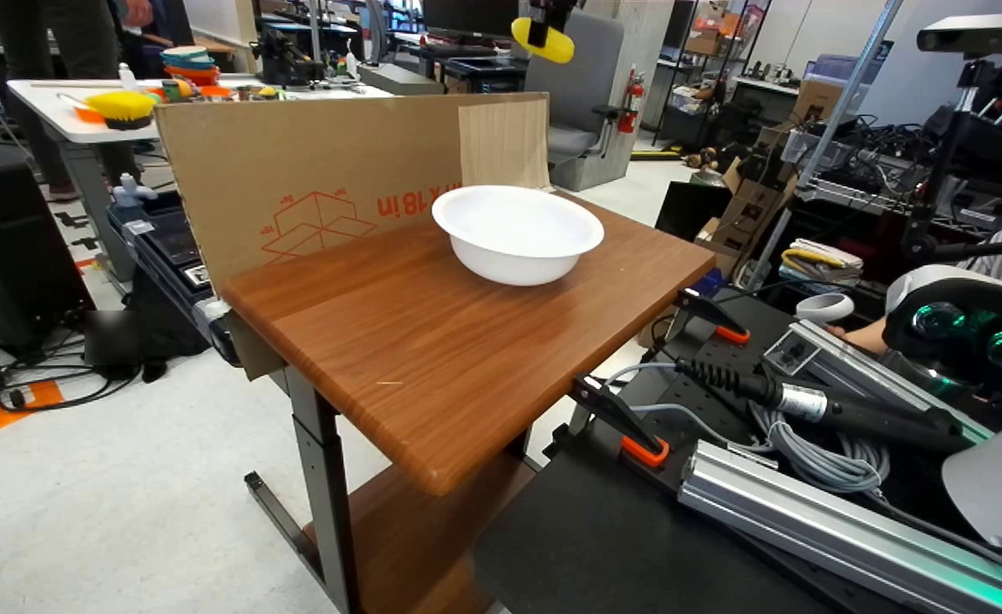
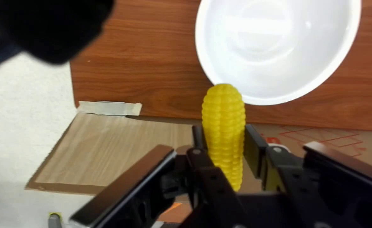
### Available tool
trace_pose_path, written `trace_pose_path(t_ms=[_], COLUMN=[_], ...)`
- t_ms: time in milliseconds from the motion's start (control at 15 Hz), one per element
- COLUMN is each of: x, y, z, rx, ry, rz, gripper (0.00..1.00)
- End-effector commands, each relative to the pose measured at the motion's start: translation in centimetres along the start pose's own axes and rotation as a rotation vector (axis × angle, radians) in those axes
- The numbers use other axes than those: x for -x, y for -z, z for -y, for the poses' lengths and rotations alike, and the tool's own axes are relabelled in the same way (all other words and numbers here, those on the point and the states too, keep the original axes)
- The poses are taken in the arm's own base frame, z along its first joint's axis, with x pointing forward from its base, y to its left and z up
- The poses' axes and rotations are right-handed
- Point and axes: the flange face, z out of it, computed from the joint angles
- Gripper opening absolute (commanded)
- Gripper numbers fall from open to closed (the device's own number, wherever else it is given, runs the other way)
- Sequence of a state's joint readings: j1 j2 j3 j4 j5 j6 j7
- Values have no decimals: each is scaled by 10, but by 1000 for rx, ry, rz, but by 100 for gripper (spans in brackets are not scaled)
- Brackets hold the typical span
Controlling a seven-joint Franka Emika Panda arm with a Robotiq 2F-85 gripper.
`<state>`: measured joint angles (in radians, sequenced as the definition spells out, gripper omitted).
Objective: Move the plastic cob of maize into the white bowl
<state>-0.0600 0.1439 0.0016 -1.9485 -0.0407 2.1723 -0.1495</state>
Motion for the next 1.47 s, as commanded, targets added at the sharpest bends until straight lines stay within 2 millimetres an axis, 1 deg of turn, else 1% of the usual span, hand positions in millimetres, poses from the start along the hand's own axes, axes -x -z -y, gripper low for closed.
trace_pose_path(t_ms=[0,133,267,400,467,533,800,933,1000,1067,1133,1200,1333,1400], x=[-3,-6,-5,2,5,10,14,15,16,16,16,16,17,19], y=[-24,-48,-78,-111,-124,-147,-175,-178,-176,-169,-162,-151,-124,-109], z=[47,68,83,90,92,93,86,84,83,82,82,79,72,67], rx=[-27,-27,-31,-25,-18,-14,1,11,13,21,29,40,45,48], ry=[92,111,114,101,96,90,59,52,48,41,38,35,27,22], rz=[89,139,205,278,304,345,392,397,398,389,378,361,339,335], gripper=[9,9,9,9,9,9,9,9,9,56,60,67,80,88])
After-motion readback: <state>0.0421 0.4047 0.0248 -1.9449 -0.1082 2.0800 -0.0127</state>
